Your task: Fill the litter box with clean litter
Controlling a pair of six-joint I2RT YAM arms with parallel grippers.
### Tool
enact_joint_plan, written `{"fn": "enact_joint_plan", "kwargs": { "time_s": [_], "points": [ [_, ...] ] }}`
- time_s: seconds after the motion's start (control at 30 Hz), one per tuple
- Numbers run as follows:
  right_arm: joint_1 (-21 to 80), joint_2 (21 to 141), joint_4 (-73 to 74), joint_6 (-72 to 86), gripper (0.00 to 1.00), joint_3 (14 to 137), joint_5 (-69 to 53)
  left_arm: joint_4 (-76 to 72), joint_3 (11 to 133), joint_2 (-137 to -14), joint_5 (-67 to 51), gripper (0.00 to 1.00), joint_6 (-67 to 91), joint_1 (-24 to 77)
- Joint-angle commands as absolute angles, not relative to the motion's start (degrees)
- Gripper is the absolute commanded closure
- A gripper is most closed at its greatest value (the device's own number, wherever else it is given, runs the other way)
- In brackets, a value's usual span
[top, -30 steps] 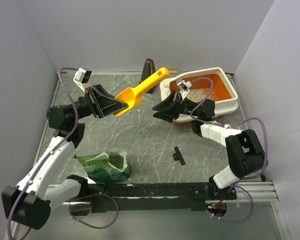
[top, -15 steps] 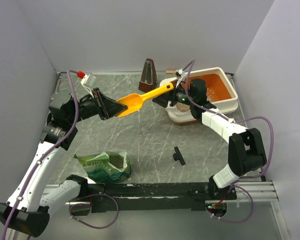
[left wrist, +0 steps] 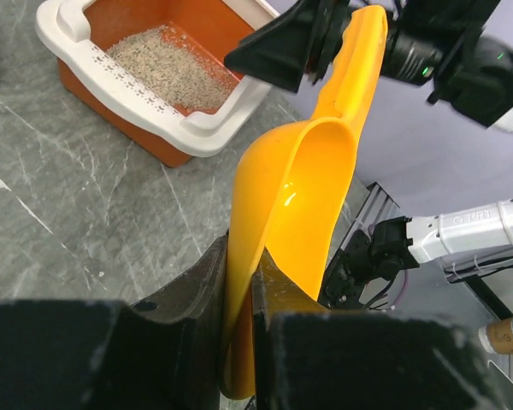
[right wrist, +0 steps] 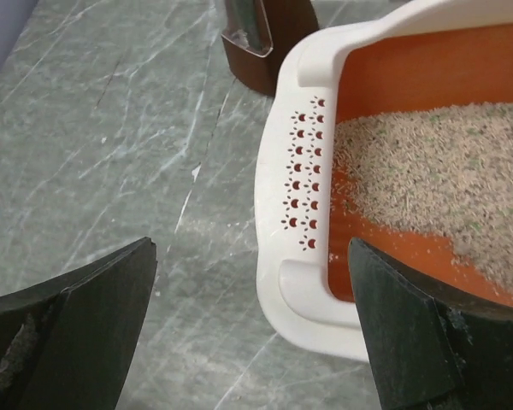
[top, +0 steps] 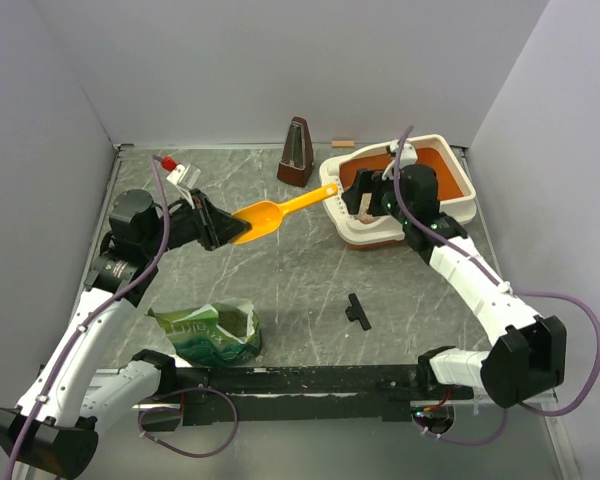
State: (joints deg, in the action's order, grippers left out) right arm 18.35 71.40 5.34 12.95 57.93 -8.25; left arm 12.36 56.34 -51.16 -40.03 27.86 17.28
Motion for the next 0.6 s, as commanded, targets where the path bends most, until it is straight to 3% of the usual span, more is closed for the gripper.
{"fn": "enact_joint_plan", "kwargs": {
  "time_s": [0.0, 0.17, 0.27, 0.37, 0.57],
  "points": [
    [18.2, 75.1, 20.7, 14.3, 0.01, 68.7, -7.6, 11.2, 56.1, -49.8, -40.3, 0.99, 24.9, 17.1],
    [17.5, 68.4, 13.0, 16.6, 0.01, 59.6, -17.3, 12.6, 55.4, -48.2, -39.4, 0.99, 21.4, 17.4],
    [17.1, 63.0, 15.4, 16.7, 0.12, 59.8, -14.0, 12.0, 53.8, -46.8, -39.2, 0.99, 20.0, 17.8],
    [17.1, 58.6, 21.5, 15.9, 0.17, 63.1, -12.6, 12.9, 53.2, -46.2, -38.4, 0.99, 18.2, 18.2],
    [17.4, 53.4, 22.0, 17.7, 0.22, 64.6, -29.0, 13.0, 52.2, -46.5, -39.5, 0.99, 16.6, 19.4]
  ]
}}
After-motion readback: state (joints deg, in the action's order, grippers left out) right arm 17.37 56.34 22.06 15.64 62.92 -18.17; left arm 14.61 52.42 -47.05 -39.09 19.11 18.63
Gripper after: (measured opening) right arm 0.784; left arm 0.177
